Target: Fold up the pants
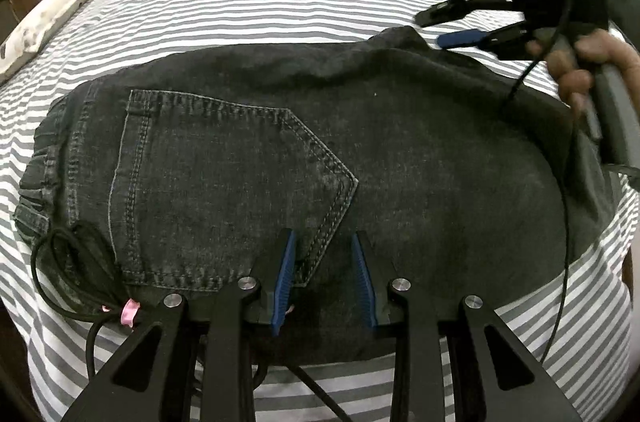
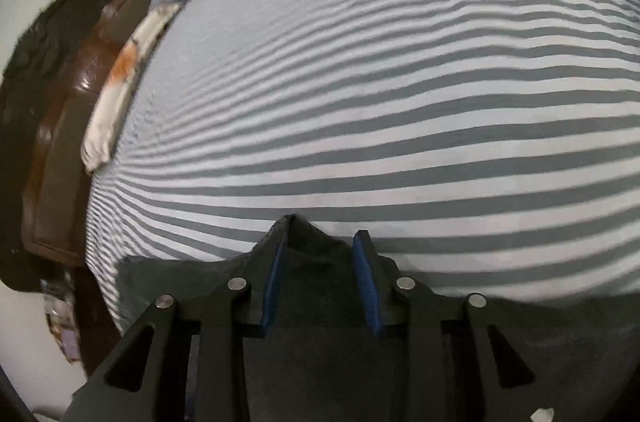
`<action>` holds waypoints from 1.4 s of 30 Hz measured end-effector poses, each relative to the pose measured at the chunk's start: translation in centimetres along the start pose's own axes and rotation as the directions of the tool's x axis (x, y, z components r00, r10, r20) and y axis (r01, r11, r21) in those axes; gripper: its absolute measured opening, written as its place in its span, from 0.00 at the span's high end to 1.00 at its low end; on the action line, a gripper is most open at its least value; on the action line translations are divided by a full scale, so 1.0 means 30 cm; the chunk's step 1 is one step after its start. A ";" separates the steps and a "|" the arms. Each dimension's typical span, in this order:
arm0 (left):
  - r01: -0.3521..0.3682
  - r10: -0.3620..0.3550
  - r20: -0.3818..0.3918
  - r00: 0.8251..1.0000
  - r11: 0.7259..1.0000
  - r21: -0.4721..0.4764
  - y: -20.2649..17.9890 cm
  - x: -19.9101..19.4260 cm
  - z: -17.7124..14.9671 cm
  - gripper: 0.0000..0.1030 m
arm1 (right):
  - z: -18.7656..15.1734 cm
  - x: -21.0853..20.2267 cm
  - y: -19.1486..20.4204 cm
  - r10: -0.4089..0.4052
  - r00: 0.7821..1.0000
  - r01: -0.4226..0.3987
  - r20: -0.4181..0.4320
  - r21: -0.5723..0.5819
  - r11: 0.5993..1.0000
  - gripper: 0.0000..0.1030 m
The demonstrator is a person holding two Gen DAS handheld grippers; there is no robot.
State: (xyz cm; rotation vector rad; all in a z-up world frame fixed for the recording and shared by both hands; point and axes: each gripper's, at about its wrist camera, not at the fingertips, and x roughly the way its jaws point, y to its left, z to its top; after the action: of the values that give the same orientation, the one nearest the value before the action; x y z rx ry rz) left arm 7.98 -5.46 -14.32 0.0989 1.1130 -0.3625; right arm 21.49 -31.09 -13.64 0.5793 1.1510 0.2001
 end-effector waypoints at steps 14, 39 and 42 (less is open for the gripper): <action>-0.043 0.040 0.091 0.995 0.998 0.036 -0.078 -0.083 0.029 0.70 | -0.445 -0.734 -0.704 -0.118 0.961 0.021 0.250 0.359 0.933 0.61; 0.013 -0.020 0.024 1.000 0.969 0.248 -0.546 0.075 0.111 0.70 | -0.348 -0.854 -1.179 -0.353 0.891 0.228 0.286 0.390 0.892 0.63; 0.014 -0.020 0.024 1.000 0.970 0.244 -0.553 0.086 0.120 0.70 | -0.318 -0.831 -1.198 -0.370 0.890 0.262 0.267 0.365 0.893 0.63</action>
State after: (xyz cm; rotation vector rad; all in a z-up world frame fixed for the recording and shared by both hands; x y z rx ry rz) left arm 6.53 -22.55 -13.34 0.3016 1.0399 -0.5142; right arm -2.35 -68.94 -15.34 0.6681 0.9361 -0.3689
